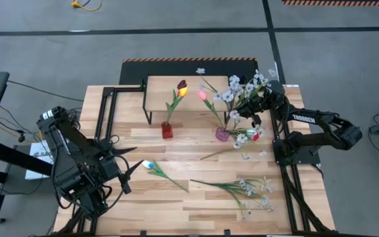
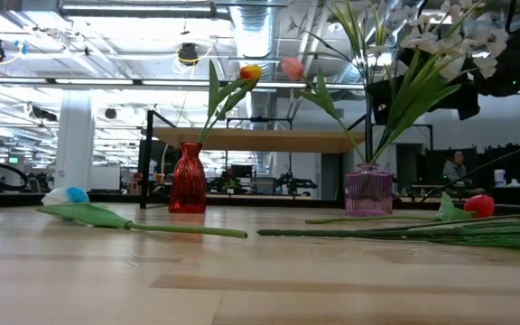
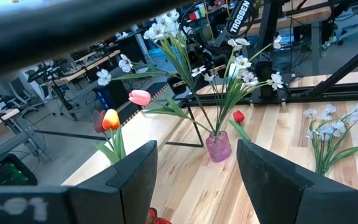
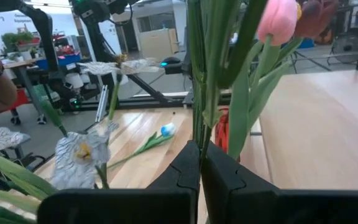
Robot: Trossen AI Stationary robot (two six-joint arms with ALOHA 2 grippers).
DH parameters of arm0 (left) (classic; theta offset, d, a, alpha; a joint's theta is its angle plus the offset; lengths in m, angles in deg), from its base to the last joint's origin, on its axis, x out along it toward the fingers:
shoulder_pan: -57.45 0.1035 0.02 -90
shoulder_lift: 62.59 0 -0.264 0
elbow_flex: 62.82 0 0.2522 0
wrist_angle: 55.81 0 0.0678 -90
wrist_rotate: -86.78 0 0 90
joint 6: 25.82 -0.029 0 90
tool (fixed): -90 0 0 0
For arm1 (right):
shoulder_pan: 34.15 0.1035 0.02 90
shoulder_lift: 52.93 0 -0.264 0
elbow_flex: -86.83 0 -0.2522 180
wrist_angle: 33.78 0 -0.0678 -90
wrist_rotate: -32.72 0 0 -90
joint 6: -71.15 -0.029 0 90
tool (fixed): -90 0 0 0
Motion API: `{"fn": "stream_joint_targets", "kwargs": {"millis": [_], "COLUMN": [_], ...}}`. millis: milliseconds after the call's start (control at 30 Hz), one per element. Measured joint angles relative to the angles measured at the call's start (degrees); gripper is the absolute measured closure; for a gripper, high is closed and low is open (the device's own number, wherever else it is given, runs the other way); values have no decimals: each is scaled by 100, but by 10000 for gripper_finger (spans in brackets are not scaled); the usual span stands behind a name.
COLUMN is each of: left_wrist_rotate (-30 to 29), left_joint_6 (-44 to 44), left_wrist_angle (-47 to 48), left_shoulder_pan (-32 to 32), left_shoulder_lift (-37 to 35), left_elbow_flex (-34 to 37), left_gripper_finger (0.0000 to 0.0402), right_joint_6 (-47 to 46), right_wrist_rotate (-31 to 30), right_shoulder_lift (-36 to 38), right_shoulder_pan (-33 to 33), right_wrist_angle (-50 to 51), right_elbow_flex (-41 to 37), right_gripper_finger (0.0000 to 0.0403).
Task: Pick and place flowers into a vace then onto a shelf
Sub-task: Put the left white flowers into the pink vase
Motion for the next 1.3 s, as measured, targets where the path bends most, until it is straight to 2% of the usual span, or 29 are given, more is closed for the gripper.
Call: {"fn": "stream_joint_targets", "kwargs": {"millis": [167,767,1300], "left_wrist_rotate": [2,130,138], "left_joint_6": [-3,-42,-42], "left_wrist_angle": [2,-4,-15], "left_shoulder_pan": [0,90,118], "left_shoulder_lift": [0,0,0], "left_elbow_flex": [0,0,0], "left_gripper_finger": [189,189,189], "right_joint_6": [169,334,284], "right_wrist_rotate": [-14,-218,-339], "right_shoulder_lift": [0,1,2], "right_shoulder_pan": [2,234,225], "right_wrist_angle": [326,378,695], "right_elbow_flex": [2,2,2], "right_gripper_finger": [403,401,347]}}
